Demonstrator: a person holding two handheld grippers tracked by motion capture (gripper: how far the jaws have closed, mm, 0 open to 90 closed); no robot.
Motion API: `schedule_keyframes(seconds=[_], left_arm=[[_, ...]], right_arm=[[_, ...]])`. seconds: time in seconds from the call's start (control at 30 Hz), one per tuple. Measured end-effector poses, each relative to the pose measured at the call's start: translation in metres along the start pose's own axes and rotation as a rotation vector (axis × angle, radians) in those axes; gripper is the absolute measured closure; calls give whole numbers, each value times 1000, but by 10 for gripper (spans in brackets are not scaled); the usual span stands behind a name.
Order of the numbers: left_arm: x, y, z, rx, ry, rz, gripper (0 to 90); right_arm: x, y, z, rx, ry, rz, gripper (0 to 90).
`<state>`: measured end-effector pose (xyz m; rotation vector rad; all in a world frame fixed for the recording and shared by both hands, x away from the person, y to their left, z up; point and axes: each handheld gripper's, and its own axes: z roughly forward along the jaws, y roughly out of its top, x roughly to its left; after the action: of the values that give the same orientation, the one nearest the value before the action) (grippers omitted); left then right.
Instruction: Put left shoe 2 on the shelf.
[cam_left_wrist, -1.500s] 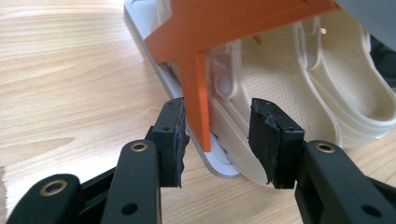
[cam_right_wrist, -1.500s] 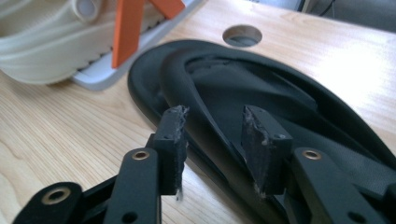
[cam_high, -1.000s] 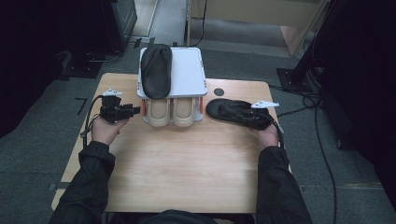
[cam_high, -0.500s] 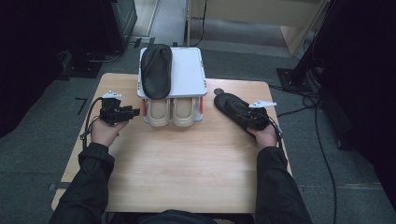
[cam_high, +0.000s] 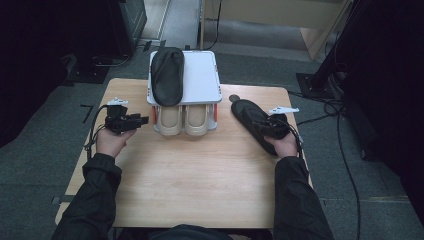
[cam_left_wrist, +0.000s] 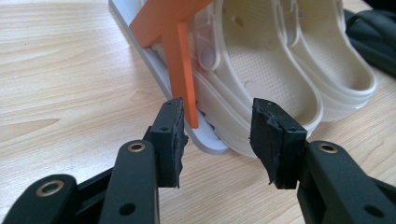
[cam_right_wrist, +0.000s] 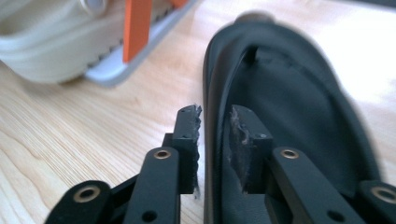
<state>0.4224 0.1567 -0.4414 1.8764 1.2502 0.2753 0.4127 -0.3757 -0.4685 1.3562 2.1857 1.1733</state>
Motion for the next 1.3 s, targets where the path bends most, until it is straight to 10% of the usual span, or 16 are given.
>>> schedule_keyframes(seconds=[0.47,1.3], left_arm=[[1,-2,3,18,1,2,548],[6,-4,3,2,4,-5,551]], right_arm=[[-20,-9,-5,30,-63,53,817],[11,-5,8,108,-18,-41,813]])
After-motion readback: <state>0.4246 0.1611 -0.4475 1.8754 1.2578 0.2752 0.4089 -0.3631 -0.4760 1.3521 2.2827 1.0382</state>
